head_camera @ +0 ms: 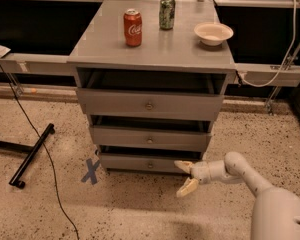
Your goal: Open bottom drawer
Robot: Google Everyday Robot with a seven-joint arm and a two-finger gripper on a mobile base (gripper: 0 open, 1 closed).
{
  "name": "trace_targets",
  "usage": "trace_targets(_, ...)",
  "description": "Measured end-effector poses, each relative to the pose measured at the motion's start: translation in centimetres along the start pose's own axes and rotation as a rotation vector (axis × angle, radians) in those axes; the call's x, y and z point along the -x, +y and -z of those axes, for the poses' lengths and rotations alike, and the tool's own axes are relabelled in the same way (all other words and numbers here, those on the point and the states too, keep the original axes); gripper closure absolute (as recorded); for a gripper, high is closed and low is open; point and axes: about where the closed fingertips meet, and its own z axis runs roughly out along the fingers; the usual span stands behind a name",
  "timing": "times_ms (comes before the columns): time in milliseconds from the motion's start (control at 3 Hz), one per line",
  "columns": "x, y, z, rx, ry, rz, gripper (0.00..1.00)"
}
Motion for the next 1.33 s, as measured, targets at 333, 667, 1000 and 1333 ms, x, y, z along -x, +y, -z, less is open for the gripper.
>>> trace_targets(333,-0.8,0.0,-0.5,0.029,-0.005,-0.037,0.00)
trace_targets(667,-5.3,-0.3,-1.6,0.001,0.029,-0.026,0.00)
trace_targets(1000,-9.8,-1.5,-2.0,-0.082,0.080,0.021,0.00)
trace_targets(1333,-12.2,-2.5,-1.7,-0.149,0.086,0.052,0.00)
